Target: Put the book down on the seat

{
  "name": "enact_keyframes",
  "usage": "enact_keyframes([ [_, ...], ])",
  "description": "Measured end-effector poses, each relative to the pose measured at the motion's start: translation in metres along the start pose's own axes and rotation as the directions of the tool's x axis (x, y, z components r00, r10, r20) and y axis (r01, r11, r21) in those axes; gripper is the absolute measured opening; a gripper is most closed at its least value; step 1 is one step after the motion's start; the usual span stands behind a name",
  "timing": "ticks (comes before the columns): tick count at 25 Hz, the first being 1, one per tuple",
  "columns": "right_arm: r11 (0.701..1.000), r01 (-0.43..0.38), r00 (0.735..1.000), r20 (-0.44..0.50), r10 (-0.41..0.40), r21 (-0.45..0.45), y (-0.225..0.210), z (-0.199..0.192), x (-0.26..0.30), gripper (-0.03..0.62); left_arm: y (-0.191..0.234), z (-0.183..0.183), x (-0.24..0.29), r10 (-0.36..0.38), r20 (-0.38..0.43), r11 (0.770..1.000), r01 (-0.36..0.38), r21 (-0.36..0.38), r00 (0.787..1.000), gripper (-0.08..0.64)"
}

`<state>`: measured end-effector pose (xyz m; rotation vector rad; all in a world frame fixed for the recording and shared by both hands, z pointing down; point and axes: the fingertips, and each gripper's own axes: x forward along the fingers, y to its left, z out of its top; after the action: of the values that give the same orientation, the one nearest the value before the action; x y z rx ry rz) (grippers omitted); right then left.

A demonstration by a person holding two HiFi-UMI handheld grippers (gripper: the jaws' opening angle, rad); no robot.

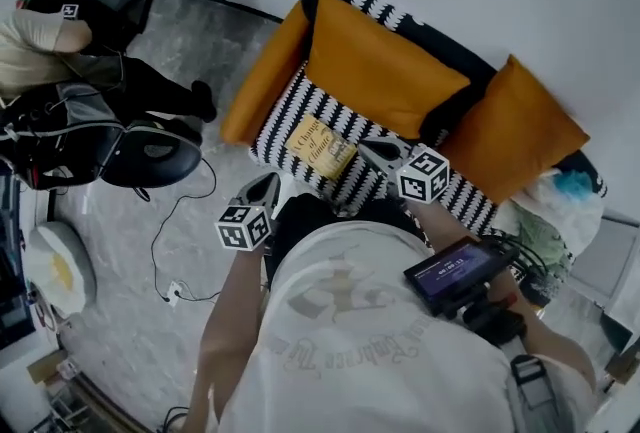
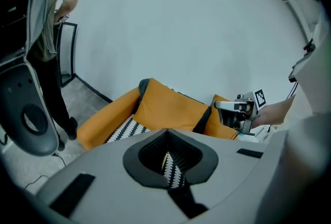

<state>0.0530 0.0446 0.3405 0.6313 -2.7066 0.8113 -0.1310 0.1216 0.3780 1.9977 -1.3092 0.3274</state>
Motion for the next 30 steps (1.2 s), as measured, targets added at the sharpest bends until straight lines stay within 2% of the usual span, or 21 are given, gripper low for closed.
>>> enact_keyframes([
  [7,0.997,-0.074,0.996,0.044,0.076,-0.036,0.038,0.007,-0.012,0.015,-0.028,0.02,-0.018,-0.028,0.059,0.998,0.024,0.065,0.998,0.012],
  [14,0.998,-0.057,0.997,0.047,0.059,-0.037,0.041,0.0,-0.022,0.015,-0.046,0.019,-0.022,-0.056,0.063,0.995,0.05,0.088,0.996,0.012],
  [30,0.995,-0.074,0.996,0.034,0.077,-0.067,0.051,-0.001,-0.017,0.015,-0.05,0.01,-0.023,-0.063,0.074,0.996,0.058,0.068,0.995,0.012],
])
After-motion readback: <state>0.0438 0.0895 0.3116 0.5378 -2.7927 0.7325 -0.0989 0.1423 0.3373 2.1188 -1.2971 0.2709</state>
